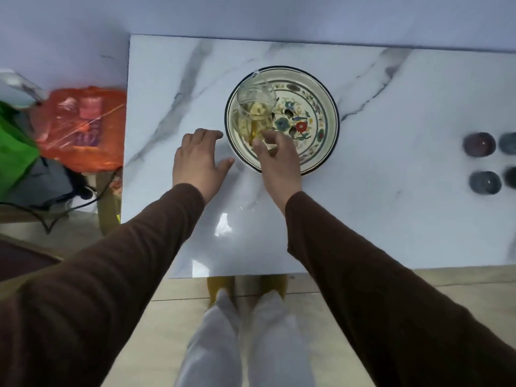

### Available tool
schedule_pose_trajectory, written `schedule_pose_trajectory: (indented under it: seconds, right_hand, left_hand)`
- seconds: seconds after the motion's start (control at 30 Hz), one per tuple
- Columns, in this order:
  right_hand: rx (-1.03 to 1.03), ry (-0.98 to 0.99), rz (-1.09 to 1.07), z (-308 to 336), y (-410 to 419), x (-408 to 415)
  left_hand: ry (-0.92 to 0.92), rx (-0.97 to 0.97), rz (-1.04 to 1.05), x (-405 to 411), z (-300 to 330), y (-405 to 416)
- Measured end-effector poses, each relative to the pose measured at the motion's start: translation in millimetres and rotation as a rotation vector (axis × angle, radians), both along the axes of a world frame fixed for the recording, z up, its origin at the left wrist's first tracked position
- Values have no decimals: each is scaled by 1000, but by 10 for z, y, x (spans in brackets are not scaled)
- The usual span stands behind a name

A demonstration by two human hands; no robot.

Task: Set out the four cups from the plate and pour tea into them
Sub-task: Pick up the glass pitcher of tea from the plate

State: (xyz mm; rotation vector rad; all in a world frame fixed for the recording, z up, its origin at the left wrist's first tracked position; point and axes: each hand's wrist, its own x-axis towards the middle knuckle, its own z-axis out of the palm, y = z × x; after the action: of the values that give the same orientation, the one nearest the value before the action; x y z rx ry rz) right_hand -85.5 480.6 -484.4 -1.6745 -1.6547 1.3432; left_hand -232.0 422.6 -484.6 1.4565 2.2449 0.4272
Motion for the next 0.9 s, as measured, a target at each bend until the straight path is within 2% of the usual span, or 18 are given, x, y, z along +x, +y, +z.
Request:
schedule_pose_trajectory:
  seconds: [0.2, 0.4, 0.5, 0.73, 0.9]
  right_hand:
    - [-64, 62, -115, -121, 75, -348]
    - [-234, 309, -277, -146, 120, -435]
    - [-289, 341, -309, -97, 128, -398]
    - [-197, 329, -304, 197, 92, 65]
    - [-136, 321, -366, 404, -79, 665]
  left_hand:
    - [-9, 23, -27, -76, -123, 158]
    - [19, 40, -81, -99, -161, 221]
    - [20, 28, -117, -80, -113, 230]
    - [49, 25, -195, 135, 153, 321]
    - [72, 61, -282, 581, 344, 385]
